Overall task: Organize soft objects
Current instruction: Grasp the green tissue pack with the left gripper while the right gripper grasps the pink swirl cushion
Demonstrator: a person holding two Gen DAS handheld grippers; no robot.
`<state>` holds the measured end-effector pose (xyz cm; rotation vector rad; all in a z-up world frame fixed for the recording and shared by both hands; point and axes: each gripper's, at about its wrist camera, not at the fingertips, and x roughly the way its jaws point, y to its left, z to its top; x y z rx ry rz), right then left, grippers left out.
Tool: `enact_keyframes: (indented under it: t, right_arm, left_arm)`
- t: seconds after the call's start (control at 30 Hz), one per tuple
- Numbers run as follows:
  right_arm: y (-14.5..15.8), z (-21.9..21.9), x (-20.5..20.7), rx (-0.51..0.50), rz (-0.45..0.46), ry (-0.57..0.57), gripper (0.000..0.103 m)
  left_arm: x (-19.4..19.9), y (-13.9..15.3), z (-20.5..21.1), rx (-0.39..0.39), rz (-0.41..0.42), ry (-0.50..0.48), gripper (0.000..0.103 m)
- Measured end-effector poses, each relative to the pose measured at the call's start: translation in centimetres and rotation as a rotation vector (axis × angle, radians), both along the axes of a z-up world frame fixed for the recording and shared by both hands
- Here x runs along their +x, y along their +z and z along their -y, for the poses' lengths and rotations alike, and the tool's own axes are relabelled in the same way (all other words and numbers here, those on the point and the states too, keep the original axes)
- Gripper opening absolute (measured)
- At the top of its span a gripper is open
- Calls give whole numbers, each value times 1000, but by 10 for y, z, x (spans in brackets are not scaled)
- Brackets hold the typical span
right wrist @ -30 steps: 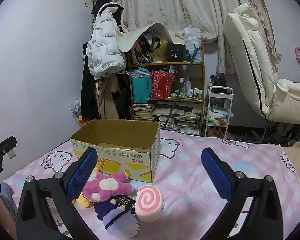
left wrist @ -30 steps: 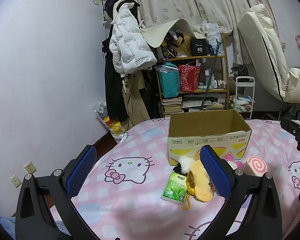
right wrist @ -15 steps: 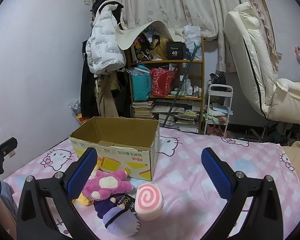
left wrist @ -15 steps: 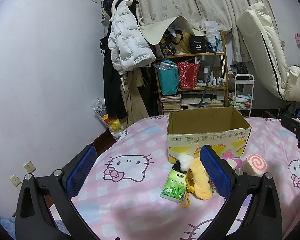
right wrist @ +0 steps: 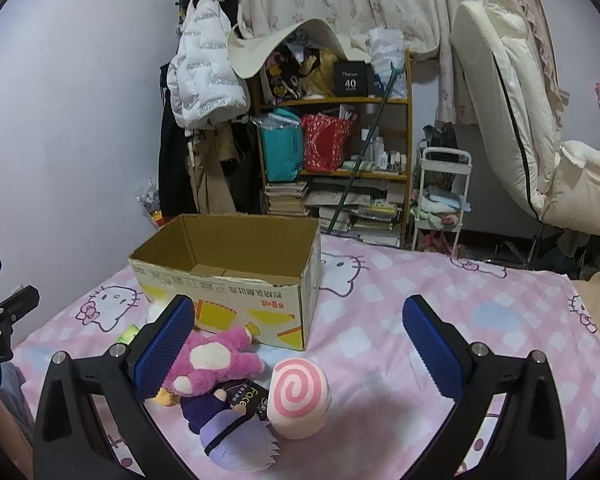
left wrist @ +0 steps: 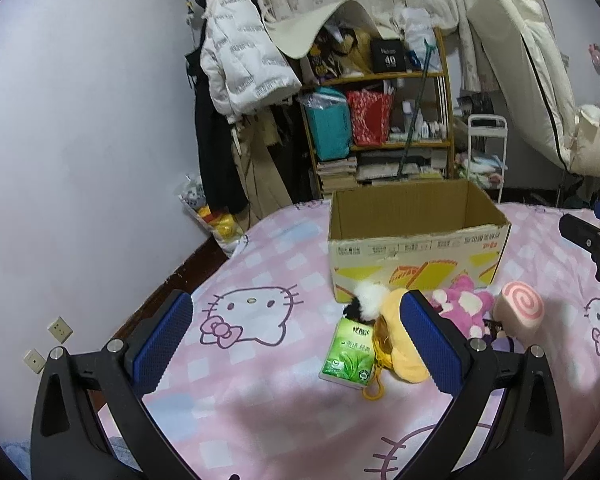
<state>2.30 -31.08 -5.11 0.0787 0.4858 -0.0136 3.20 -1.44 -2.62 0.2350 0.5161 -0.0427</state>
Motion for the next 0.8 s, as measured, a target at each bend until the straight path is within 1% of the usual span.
enact_keyframes:
  t: [0.27, 0.4, 0.63, 0.73, 0.8]
  right_arm:
    - [-22, -5, 27, -12, -73, 16, 103]
    - [-36, -3, 40, 0, -116, 26, 103]
    - [-56, 0, 56, -2, -185, 23, 103]
    - [-64, 1, 61, 1, -216, 26, 103]
    - [-68, 1, 64, 10, -229, 39, 96]
  left_arm:
    - [36, -20, -1, 0, -113, 20, 102]
    - [51, -33, -1, 6, -162, 32, 102]
    - [74, -55, 6, 32, -251, 24, 102]
    - [84, -66, 7, 22, -299, 16, 102]
    - [93, -75, 5, 1, -346, 12, 102]
